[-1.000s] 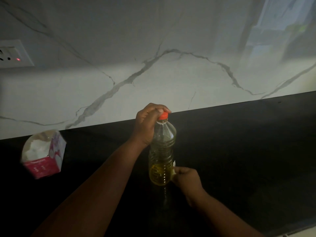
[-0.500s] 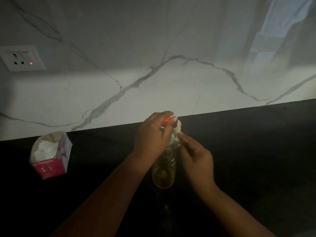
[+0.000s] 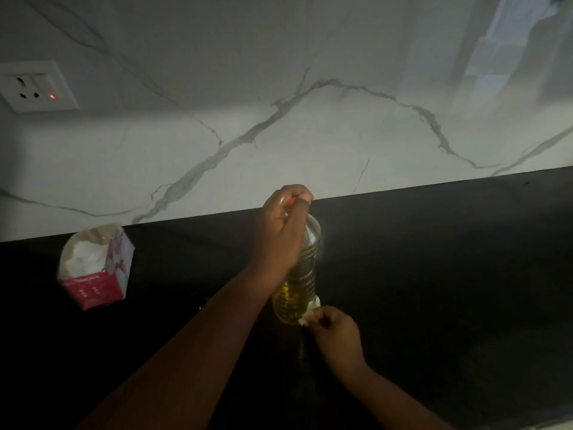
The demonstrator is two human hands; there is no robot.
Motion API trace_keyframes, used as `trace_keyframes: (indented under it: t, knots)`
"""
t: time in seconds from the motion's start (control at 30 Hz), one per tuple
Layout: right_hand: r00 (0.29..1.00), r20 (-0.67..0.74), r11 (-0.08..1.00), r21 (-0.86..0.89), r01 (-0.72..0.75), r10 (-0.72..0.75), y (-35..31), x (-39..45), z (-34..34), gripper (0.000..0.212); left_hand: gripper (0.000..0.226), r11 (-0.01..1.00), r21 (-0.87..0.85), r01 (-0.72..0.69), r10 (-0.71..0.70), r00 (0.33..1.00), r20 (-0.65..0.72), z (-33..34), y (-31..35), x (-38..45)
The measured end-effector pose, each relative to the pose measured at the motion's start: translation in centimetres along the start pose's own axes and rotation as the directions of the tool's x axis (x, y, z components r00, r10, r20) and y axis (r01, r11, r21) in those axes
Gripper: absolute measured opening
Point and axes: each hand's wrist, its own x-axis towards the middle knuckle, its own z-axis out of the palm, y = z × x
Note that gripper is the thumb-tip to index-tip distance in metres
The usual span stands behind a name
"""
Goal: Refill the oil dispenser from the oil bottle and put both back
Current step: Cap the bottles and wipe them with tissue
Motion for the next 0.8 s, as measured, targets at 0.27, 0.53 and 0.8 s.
trace_keyframes:
  t: [0.27, 0.53, 0.8]
  knots:
    - [0.925, 0.129, 0.771, 0.518, -0.369, 0.356, -5.7, 1.1, -2.2, 0.021, 0.014, 0.993, -0.113, 0.042, -0.036, 0.998, 0.057, -0.3, 0.0, 0.3]
    - [0.988, -0.047, 0.795, 0.59, 0.143, -0.144, -13.5, -1.4, -4.5, 0.021, 0.016, 0.972, -0.231, 0.053, -0.013, 0.986, 0.169, -1.4, -0.5, 1.5]
    - [0.577, -0.162, 0.597, -0.297, 0.745, -0.8, -7.8, -0.4, -1.4, 0.045, 0.025, 0.968, -0.235, 0.092, -0.047, 0.98, 0.191, -1.5, -0.5, 1.5]
